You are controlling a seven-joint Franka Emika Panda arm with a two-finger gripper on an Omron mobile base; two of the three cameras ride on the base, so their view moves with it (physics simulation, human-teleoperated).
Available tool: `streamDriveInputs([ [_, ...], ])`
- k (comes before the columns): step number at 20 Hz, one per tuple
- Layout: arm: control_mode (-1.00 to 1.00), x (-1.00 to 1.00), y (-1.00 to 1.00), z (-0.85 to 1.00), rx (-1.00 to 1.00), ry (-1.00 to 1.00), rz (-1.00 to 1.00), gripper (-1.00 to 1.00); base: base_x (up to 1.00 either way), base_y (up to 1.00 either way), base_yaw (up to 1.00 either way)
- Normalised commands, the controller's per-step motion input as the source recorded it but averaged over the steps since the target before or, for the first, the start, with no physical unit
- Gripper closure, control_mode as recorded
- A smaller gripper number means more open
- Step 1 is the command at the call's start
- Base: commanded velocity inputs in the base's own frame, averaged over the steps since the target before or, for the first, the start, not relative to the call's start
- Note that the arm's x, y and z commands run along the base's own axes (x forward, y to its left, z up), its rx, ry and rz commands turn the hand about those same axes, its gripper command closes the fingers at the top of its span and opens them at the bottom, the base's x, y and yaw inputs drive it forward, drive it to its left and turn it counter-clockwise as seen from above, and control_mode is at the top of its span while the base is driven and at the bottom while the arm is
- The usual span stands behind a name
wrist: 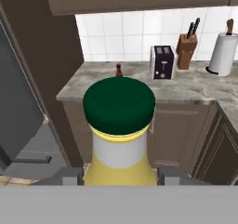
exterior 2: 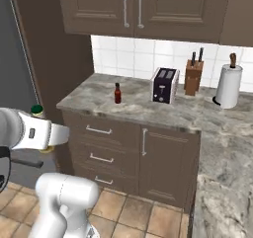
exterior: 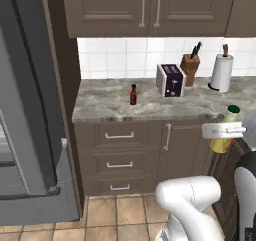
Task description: Place the mustard and condiment bottle from the counter to the top shelf of the fridge. If the existing items in the fridge are on the top shelf, move them to other shelves.
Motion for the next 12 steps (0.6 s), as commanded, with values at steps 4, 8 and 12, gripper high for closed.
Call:
streamDriveInputs([
  [4, 1.00, 0.00, 0.00, 0.00, 0.00, 0.00, 0.00, 1.00, -0.93, 1.00, 0.45],
  [8, 1.00, 0.00, 0.00, 0.00, 0.00, 0.00, 0.00, 1.00, -0.39, 1.00, 0.35],
  [12, 1.00, 0.00, 0.00, 0.00, 0.00, 0.00, 0.00, 1.00, 0.08, 1.00, 0.22],
])
